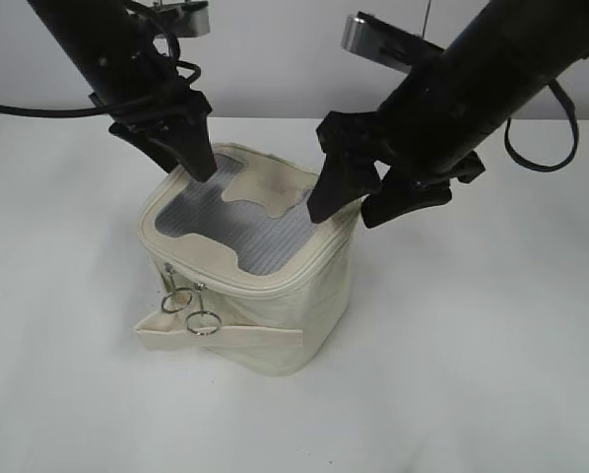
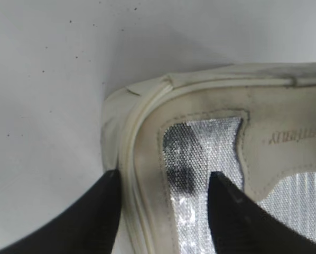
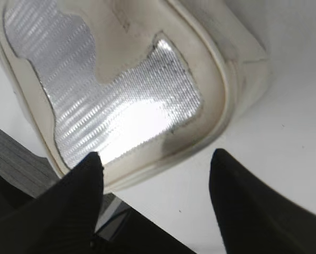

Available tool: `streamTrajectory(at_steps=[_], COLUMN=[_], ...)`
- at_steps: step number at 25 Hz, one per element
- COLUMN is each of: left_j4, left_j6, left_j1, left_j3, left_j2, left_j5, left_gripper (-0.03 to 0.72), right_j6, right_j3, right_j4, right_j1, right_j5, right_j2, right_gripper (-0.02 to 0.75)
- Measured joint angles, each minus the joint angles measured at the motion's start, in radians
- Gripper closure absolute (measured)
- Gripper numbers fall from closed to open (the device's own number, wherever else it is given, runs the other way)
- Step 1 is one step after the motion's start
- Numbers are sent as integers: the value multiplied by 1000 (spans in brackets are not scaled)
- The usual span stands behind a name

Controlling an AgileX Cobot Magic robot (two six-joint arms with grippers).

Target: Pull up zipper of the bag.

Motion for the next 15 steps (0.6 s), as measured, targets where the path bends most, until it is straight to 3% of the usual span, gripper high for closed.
streamTrajectory(at_steps=[7, 9, 13, 15], left_j4=[-7, -7, 19, 26], left_j6=[0, 0, -2, -9], left_j1=[3, 3, 7, 9], left_j3=[11, 21, 52, 65], left_j2=[-6, -8, -10, -11], left_j5=[-7, -8, -28, -38], left_gripper=[283, 321, 533, 637], right_j6=[-4, -7, -11, -13], right_j3=[1, 1, 1, 0], right_j4=[16, 23, 24, 9], right_j1=[0, 0, 0, 0], right_j5=[-28, -35, -39, -38], right_j2=[92, 104, 104, 104], right_gripper=[245, 294, 512, 518])
